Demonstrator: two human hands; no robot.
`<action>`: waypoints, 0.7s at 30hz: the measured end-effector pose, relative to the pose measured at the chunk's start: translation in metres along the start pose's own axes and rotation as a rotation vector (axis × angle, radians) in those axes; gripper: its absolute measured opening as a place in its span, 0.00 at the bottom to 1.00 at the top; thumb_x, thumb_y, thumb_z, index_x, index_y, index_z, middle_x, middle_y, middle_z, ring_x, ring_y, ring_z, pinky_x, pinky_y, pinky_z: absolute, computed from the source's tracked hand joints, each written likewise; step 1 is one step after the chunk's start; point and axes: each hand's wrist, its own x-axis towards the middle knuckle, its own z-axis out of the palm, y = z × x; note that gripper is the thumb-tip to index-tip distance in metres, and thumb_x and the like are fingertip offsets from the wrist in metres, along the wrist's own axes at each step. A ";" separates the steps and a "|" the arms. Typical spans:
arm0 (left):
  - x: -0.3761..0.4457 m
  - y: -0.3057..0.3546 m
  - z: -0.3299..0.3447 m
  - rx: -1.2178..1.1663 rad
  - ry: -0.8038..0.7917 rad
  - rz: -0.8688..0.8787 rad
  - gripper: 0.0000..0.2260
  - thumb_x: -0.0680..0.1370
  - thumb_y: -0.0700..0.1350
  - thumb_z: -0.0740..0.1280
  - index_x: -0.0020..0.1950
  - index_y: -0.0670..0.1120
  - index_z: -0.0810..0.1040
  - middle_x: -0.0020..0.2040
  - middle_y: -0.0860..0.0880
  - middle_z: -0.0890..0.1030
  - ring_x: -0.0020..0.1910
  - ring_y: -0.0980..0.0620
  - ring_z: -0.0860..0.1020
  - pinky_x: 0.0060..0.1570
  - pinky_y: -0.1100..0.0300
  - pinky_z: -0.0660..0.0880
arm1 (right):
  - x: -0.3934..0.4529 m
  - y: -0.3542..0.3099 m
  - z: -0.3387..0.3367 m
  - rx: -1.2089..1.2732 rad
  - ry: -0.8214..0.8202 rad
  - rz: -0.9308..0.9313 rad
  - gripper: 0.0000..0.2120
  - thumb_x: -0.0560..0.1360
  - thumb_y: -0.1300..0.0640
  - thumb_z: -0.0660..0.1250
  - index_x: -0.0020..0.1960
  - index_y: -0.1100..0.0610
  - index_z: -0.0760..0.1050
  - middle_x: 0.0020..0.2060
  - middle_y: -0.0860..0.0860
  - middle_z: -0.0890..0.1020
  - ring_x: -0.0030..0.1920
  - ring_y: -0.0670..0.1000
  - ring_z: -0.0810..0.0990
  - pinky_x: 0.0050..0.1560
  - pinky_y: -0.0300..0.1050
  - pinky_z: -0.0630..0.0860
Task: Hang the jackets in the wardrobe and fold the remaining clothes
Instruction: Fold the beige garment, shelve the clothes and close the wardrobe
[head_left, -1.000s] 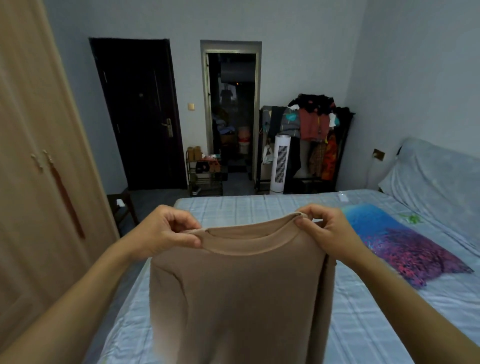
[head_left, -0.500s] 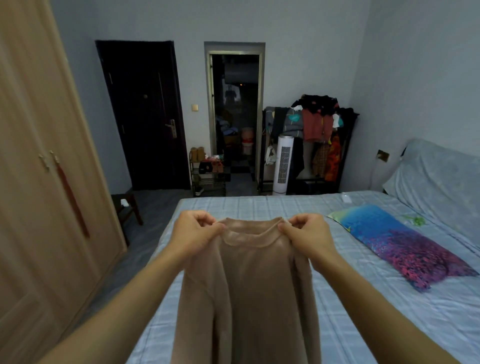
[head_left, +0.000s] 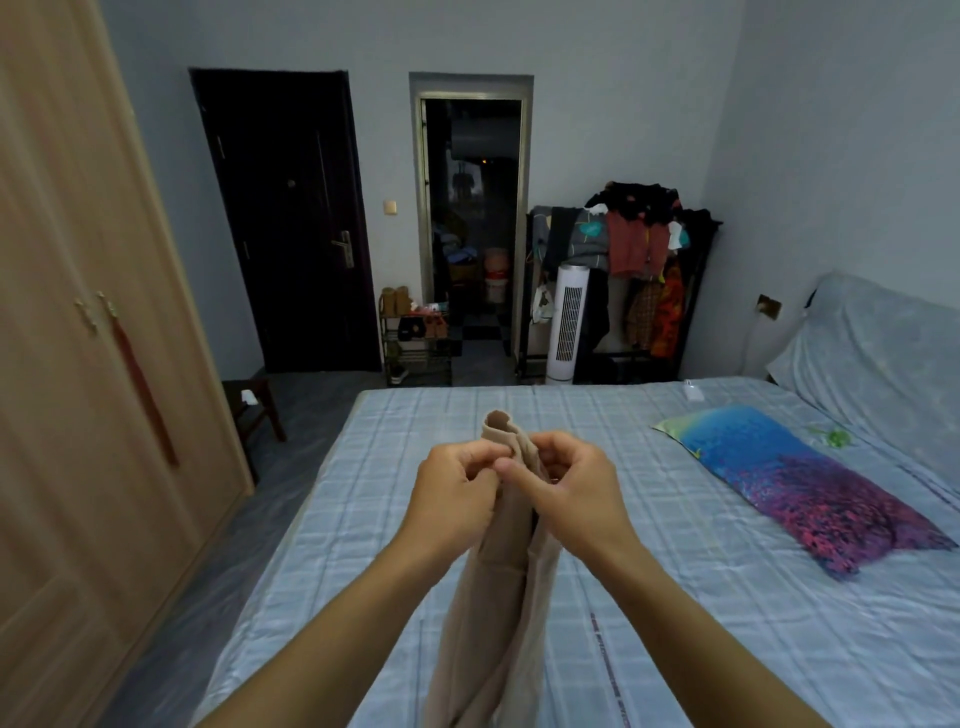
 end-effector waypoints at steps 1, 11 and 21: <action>0.000 -0.001 -0.001 0.019 -0.032 0.009 0.16 0.79 0.33 0.63 0.52 0.51 0.86 0.47 0.51 0.87 0.51 0.52 0.84 0.54 0.51 0.81 | 0.000 0.001 -0.002 -0.032 0.023 -0.010 0.08 0.69 0.52 0.78 0.46 0.49 0.81 0.37 0.48 0.85 0.40 0.47 0.84 0.40 0.42 0.82; 0.009 0.002 -0.041 0.633 -0.099 0.372 0.26 0.66 0.53 0.77 0.63 0.57 0.75 0.60 0.60 0.77 0.61 0.61 0.73 0.62 0.59 0.72 | -0.004 0.002 -0.014 0.047 -0.216 -0.152 0.05 0.76 0.61 0.68 0.47 0.54 0.82 0.39 0.56 0.83 0.42 0.61 0.82 0.41 0.57 0.77; 0.014 0.013 -0.033 0.406 -0.243 0.248 0.06 0.71 0.52 0.76 0.42 0.51 0.83 0.37 0.50 0.84 0.40 0.52 0.82 0.39 0.52 0.79 | -0.010 -0.001 -0.022 0.027 -0.191 -0.178 0.07 0.75 0.67 0.70 0.49 0.58 0.82 0.41 0.55 0.84 0.43 0.58 0.82 0.45 0.55 0.79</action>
